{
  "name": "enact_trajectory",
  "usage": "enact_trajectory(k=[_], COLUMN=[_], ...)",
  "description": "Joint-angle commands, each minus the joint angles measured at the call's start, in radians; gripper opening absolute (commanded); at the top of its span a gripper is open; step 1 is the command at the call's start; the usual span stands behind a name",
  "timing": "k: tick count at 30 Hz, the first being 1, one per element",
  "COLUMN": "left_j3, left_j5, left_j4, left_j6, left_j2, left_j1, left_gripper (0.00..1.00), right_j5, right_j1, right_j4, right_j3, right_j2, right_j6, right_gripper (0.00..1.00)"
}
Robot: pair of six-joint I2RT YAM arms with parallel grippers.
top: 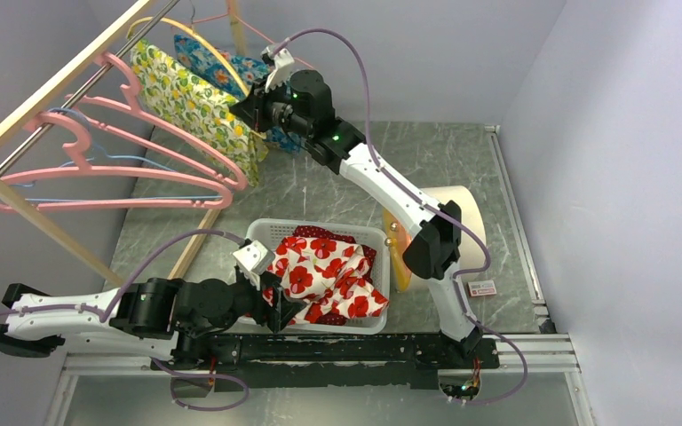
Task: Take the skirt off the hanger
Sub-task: Pick up the hanger from the clothesline.
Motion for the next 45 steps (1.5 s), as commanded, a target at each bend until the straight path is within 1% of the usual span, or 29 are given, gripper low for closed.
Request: enact_trajectory(k=[1, 2, 5, 11, 15, 20, 23, 26, 29, 33, 37, 41, 45], left_j3=[0.002, 0.003, 0.006, 0.014, 0.015, 0.021, 0.022, 0.023, 0.026, 0.031, 0.039, 0.052, 0.121], left_j5=[-0.003, -0.001, 0.003, 0.005, 0.01, 0.013, 0.008, 0.008, 0.013, 0.023, 0.031, 0.056, 0.053], left_j4=[-0.004, -0.003, 0.003, 0.018, 0.03, 0.035, 0.038, 0.042, 0.04, 0.044, 0.088, 0.181, 0.205], left_j6=[-0.027, -0.027, -0.023, -0.014, -0.011, -0.008, -0.007, -0.009, -0.013, -0.019, -0.015, 0.042, 0.088], left_j2=[0.004, 0.004, 0.006, 0.018, 0.03, 0.04, 0.041, 0.041, 0.043, 0.044, 0.025, 0.026, 0.125], left_j1=[-0.005, -0.005, -0.005, -0.005, -0.005, -0.005, -0.005, -0.005, -0.005, -0.005, -0.005, -0.005, -0.005], left_gripper=[0.86, 0.85, 0.85, 0.85, 0.85, 0.85, 0.85, 0.85, 0.85, 0.85, 0.87, 0.91, 0.92], right_j5=[-0.091, -0.117, -0.208, -0.34, -0.381, -0.38, -0.392, -0.403, -0.394, -0.338, -0.356, -0.371, -0.365], right_j1=[-0.009, -0.013, -0.024, -0.057, -0.078, -0.108, -0.125, -0.128, -0.137, -0.168, -0.225, -0.276, -0.326], right_j4=[0.099, 0.14, 0.244, 0.427, 0.587, 0.767, 0.856, 0.871, 0.885, 0.876, 0.87, 0.762, 0.589], right_j3=[-0.028, -0.061, -0.127, -0.205, -0.282, -0.365, -0.36, -0.318, -0.341, -0.504, -0.663, -0.797, -0.904], right_j2=[-0.028, -0.044, -0.086, -0.127, -0.17, -0.194, -0.17, -0.14, -0.144, -0.254, -0.375, -0.518, -0.668], right_j6=[0.104, 0.128, 0.201, 0.384, 0.534, 0.706, 0.795, 0.85, 0.877, 0.843, 0.815, 0.729, 0.637], right_gripper=[0.01, 0.0, 0.0, 0.0, 0.0, 0.0, 0.0, 0.0, 0.0, 0.0, 0.0, 0.0, 0.0])
